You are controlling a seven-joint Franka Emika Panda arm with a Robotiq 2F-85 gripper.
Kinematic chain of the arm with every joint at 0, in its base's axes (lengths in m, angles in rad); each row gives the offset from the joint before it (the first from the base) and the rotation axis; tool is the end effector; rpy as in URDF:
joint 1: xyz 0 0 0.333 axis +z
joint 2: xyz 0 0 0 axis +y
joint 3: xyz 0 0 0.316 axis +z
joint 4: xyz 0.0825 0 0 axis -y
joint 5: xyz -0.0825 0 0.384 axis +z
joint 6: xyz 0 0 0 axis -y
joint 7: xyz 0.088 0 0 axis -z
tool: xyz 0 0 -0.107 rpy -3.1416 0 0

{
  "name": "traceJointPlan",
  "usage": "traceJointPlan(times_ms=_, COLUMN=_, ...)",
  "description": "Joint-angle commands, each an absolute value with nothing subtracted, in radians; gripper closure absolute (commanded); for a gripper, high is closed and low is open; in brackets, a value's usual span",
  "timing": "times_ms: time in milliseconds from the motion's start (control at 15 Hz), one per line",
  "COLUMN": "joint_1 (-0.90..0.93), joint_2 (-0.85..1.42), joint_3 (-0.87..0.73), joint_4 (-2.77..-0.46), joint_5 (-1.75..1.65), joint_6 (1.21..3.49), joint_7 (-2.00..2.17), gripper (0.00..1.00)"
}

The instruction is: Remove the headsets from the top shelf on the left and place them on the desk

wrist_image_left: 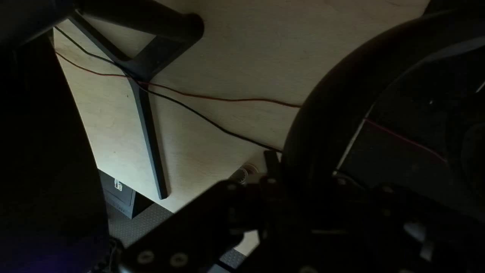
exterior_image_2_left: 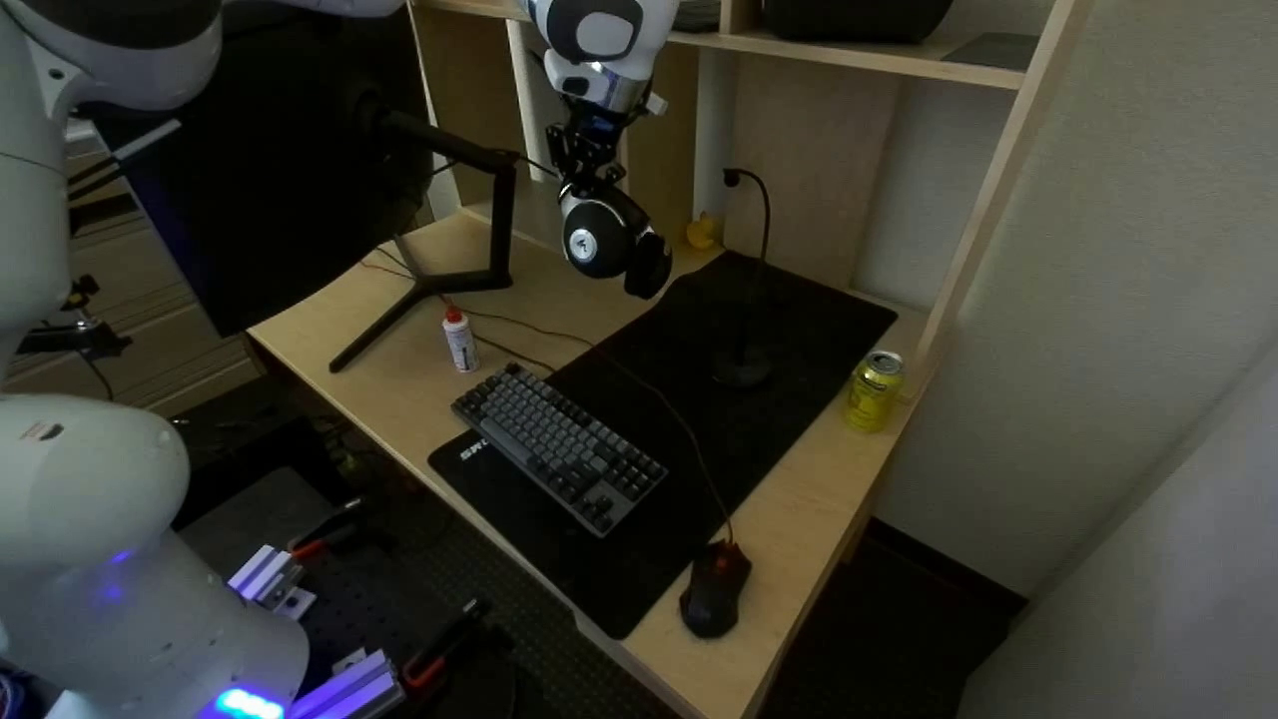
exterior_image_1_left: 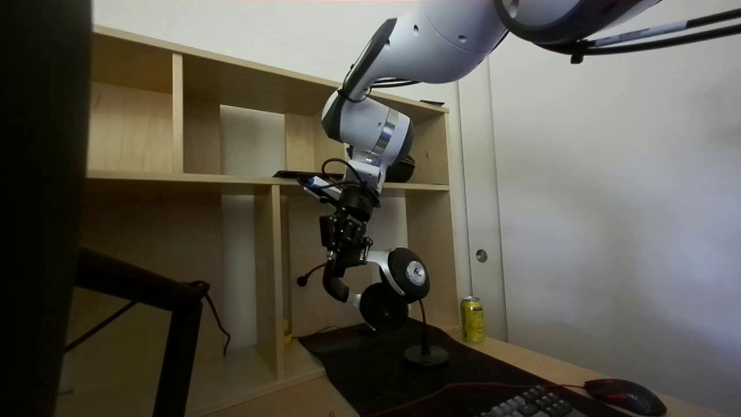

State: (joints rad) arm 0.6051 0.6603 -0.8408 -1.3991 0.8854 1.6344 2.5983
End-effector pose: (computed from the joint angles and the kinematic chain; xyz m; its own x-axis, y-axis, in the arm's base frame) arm 0.6902 0.0417 0.4004 -0.9773 -0.2118 -0.0093 -0.1957 0.8846 0.4234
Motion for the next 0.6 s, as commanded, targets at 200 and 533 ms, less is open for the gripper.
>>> traceJointPlan(times_ms=200, joint_1=0.637, joint_2=0.676, joint_3=-0.894, joint_4=-1.421, joint_5=0.922, joint_6=1.627, joint_7=2.598, gripper=0.95)
traceJointPlan(times_ms=533, joint_1=0.642, joint_2=0.675, joint_3=-0.880, joint_4=-1.443, joint_5=0.960, joint_6=1.727, joint_7=2.601, gripper=0.95)
